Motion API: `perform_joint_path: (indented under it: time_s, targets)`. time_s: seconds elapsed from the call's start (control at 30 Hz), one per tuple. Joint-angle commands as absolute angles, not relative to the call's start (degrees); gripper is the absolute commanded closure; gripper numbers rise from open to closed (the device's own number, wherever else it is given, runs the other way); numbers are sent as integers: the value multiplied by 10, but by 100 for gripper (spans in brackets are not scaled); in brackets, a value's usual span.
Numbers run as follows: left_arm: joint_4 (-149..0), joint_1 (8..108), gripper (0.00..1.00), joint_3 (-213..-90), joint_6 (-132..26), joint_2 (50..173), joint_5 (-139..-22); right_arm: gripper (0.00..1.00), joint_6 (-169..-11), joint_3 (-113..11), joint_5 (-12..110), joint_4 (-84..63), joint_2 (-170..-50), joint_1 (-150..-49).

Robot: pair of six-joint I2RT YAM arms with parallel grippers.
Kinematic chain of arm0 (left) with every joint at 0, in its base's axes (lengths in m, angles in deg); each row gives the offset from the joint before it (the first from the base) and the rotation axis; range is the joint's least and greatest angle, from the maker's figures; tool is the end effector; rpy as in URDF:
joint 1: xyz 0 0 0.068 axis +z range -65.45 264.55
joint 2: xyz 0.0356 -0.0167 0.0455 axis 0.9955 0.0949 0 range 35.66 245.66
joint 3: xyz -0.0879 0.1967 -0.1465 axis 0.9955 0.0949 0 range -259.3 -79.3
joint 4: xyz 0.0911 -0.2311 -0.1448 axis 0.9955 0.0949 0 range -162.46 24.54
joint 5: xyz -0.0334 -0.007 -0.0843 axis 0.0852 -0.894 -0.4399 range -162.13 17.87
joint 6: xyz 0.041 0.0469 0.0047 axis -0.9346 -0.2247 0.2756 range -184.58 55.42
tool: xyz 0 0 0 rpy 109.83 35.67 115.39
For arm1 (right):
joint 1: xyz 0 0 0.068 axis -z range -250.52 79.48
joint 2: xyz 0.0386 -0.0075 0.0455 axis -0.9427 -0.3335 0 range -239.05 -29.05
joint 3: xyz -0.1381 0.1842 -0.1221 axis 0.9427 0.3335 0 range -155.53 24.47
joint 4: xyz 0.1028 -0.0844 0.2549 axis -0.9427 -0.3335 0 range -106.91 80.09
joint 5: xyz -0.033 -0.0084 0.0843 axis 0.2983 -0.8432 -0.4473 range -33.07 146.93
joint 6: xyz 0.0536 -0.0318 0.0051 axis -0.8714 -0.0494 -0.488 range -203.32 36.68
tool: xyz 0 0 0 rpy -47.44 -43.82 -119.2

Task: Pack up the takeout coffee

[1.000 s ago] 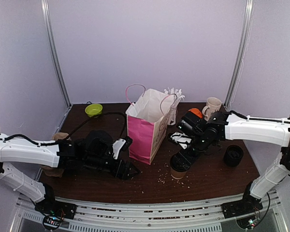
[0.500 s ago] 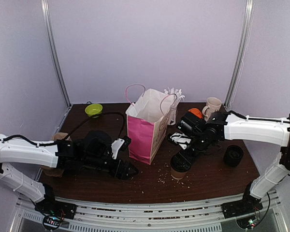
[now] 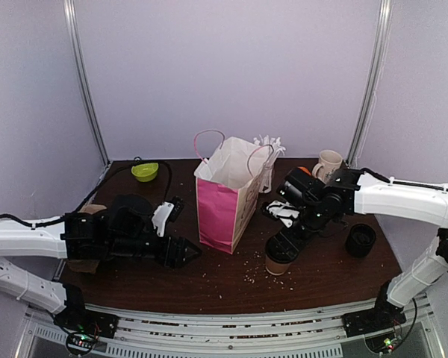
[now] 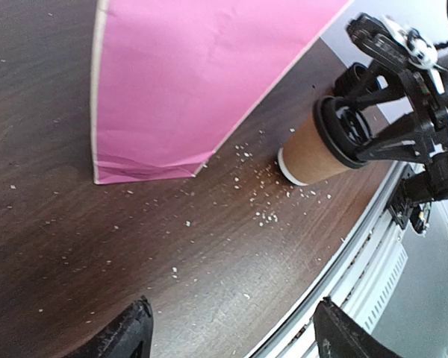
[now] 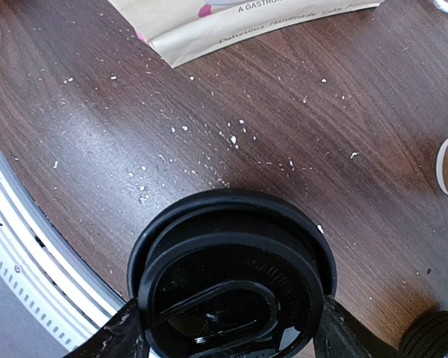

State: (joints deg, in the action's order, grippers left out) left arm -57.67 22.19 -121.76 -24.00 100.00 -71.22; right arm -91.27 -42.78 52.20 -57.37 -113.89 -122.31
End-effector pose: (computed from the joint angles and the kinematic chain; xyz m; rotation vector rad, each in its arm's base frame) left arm 0.1323 -0.2514 0.2214 0.4423 2.3485 -0.9271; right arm 0.1989 0.2590 0.2285 -1.0599 2.5661 0.4053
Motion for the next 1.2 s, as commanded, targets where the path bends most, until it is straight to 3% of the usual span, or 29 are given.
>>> perform_joint_path:
  time_s: [0.0,0.37,0.57,0.9,1.17]
  targets:
    - [-542,221,23,-1234,-231,962,-646,35,-924,-443,526,-602,-1103,-1226]
    - [-486,268,17,-1335,-280,916,-538,36,-953,-519,422,-623,-1045,-1243]
    - [-491,356,15,-1459,-343,1004,-603,36,-962,-530,426,-634,-1022,-1246]
    - [-453,383,6,-1654,-437,1185,-658,36,-974,-464,446,-600,-983,-1246]
    - [-407,393,11,-1738,-492,1292,-680,36,-978,-455,453,-592,-974,-1246]
